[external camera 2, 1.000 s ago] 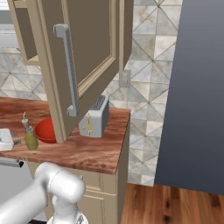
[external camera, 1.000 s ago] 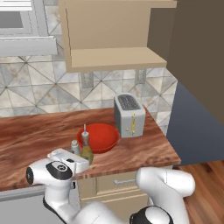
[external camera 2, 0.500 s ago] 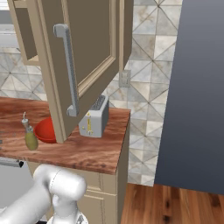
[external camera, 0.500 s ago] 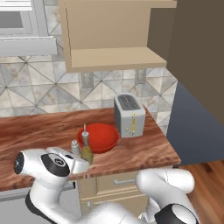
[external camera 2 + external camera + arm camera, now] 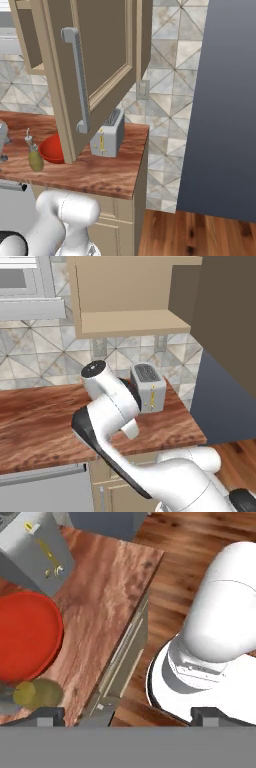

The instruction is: Retrieve the bottle and the shaker from the cabinet and place them next to the mixing bowl on the counter. Then add garlic from the fridge to the mixing bowl.

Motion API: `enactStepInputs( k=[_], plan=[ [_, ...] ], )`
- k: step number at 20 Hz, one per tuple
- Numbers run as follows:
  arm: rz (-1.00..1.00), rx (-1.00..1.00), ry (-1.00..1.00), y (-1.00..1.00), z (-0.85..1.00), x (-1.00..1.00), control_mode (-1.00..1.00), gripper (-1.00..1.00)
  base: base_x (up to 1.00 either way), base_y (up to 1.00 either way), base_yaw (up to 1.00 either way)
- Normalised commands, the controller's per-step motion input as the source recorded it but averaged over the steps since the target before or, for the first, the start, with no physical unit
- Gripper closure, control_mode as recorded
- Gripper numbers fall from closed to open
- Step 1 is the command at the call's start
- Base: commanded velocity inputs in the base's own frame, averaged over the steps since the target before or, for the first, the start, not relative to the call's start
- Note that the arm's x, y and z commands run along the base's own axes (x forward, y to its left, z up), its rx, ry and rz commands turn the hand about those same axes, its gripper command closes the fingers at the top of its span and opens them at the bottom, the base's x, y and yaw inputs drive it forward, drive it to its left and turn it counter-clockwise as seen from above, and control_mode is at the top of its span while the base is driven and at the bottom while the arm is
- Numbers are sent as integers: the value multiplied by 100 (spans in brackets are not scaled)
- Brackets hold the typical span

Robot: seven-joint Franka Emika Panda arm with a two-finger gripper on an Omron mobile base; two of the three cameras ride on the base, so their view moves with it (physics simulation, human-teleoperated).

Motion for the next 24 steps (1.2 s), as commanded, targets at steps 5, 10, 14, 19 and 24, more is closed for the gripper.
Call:
enactStepInputs(
  k=[5, 10, 14, 19, 24],
  plan=[
    [-34, 49, 0, -83, 25, -23, -100, -100, 0, 0, 0],
    [-54, 20, 0, -59, -24, 0, -100, -100, 0, 0, 0],
    [-50, 5, 0, -50, -49, 13, -100, -100, 0, 0, 0],
    [-60, 0, 4, -63, -24, 27, -100, -100, 0, 0, 0],
    [-66, 4, 13, -51, -15, 33, -100, -100, 0, 0, 0]
  ],
)
